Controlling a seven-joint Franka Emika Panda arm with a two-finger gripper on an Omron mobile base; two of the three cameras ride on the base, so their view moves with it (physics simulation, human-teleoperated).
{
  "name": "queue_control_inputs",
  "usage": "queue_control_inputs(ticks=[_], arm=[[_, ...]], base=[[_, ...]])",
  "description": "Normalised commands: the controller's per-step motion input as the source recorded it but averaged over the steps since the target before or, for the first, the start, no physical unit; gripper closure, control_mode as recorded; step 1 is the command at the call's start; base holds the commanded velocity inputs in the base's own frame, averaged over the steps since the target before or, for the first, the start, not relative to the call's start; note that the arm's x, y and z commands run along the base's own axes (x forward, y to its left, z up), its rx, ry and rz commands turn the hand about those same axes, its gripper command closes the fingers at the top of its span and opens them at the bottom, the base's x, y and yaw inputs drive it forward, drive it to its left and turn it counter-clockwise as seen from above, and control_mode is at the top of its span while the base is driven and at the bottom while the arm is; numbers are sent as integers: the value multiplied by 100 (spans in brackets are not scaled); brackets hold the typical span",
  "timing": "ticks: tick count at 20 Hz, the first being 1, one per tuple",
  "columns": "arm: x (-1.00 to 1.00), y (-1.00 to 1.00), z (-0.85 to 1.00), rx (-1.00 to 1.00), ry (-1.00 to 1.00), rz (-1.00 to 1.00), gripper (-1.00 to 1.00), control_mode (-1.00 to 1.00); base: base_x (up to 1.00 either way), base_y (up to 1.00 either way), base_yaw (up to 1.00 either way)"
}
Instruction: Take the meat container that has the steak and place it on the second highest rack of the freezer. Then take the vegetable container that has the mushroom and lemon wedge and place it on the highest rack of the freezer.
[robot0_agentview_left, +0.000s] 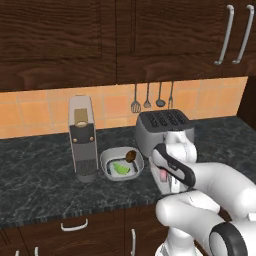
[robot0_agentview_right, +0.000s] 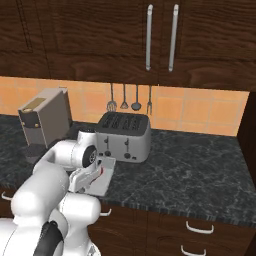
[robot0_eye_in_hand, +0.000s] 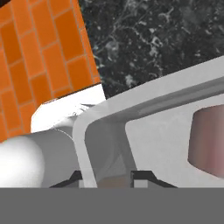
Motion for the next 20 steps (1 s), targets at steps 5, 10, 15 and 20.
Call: queue_control_inputs(ticks=[5, 10, 15, 20], arm=[[-27, 0, 24, -22, -44, 0, 100, -100], [-33, 0, 77, -18, -62, 0, 100, -100], [-26, 0, 100, -12, -63, 5, 100, -100], [-22, 0, 100, -3, -60, 16, 100, -100]], base=[[0, 0, 0], [0, 0, 0], [0, 0, 0], [0, 0, 0]])
